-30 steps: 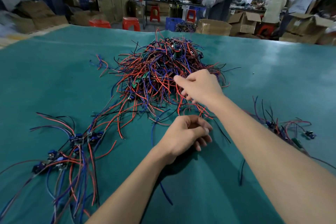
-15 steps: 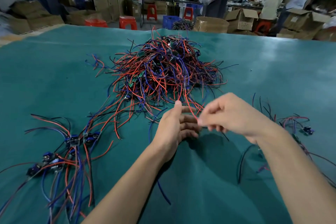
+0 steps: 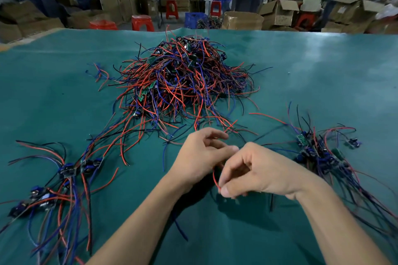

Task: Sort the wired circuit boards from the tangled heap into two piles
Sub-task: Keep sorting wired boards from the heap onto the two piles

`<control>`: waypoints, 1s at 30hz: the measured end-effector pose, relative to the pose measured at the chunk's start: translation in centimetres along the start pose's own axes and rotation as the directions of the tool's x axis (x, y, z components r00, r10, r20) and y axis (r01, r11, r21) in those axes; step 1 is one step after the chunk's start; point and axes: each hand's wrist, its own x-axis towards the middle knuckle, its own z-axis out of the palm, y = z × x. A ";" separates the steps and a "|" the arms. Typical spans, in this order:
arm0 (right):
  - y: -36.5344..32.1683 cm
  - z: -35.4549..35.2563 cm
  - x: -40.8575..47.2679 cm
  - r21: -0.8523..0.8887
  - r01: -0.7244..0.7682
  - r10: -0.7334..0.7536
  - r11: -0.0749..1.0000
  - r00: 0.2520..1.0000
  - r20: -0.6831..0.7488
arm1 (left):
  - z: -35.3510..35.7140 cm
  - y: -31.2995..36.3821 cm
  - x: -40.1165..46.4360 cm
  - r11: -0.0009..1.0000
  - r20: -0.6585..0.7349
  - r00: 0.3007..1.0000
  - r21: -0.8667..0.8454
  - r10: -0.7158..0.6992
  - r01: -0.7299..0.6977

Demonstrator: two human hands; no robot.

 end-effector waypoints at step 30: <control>1.1 0.5 1.6 0.297 0.397 -0.038 0.869 0.651 -0.758 | 0.2 0.7 -0.6 0.969 0.041 0.998 -0.246 0.043 -0.032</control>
